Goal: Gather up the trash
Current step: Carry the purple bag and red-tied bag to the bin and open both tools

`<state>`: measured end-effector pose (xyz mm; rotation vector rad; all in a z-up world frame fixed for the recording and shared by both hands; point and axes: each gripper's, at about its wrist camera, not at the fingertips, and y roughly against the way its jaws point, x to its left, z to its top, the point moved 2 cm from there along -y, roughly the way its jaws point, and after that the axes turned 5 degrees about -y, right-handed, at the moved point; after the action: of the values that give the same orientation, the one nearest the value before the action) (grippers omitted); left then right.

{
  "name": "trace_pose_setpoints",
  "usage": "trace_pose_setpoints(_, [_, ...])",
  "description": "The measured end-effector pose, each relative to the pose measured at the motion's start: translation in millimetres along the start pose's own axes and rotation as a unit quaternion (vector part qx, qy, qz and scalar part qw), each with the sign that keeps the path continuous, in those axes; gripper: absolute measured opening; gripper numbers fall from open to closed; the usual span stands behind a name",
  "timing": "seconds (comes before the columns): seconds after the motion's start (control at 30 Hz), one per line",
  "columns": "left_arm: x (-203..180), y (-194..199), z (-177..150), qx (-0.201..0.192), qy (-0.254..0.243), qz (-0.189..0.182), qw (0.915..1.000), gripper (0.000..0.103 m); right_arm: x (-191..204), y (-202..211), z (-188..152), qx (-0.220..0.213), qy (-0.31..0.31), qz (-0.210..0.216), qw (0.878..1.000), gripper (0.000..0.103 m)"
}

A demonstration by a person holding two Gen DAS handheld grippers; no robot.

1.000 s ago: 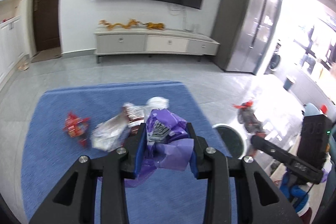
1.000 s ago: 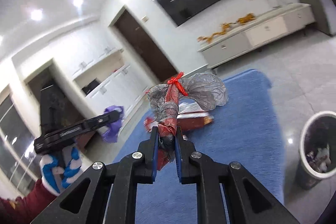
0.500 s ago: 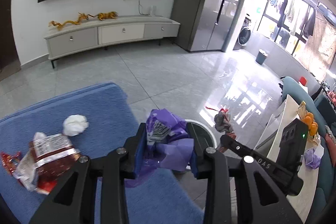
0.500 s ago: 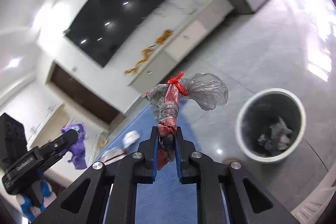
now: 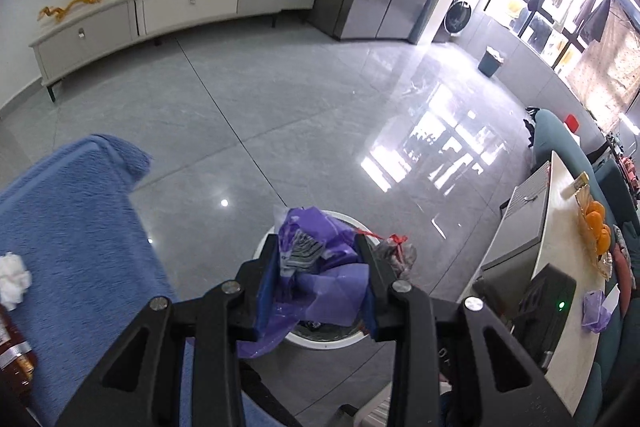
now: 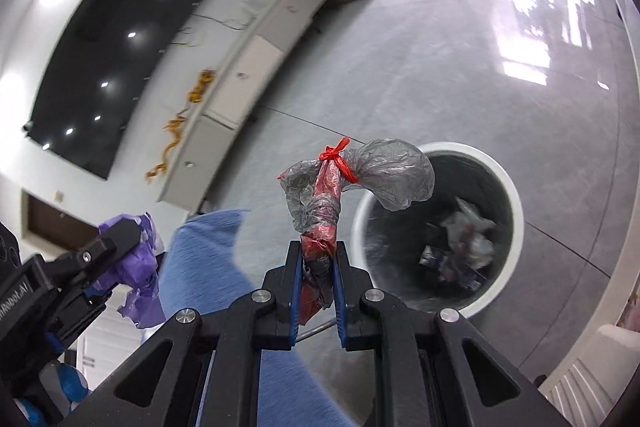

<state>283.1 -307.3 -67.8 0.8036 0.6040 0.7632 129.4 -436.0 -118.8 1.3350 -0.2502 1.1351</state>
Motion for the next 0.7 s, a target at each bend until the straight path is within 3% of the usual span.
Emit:
trace_pose_setpoints(0.23, [-6,-61,-1,0.041,0.011,-0.021,0.9989,0.036,-44,-38,10,0.026,-0.051,-0.046,0.997,0.013])
trace_pose_setpoints(0.5, [-7,-102,-4,0.064,0.022,-0.044,0.9967,0.041,-61,-61,19,0.030,-0.084,-0.069,0.994,0.017])
trace_pose_setpoints(0.53, [-6,-106,-5,0.066,0.024,-0.045,0.9965,0.042,-63,-64,19,0.029,-0.086,-0.071,0.993,0.018])
trace_pose_setpoints(0.63, [-5,-114,-6,0.071,0.025,-0.044,0.9962,0.046,-66,-66,21,0.022,-0.093,-0.079,0.992,0.037])
trace_pose_setpoints(0.7, [-4,-115,-7,0.072,0.027,-0.048,0.9959,0.048,-67,-65,21,0.016,-0.093,-0.082,0.992,0.041])
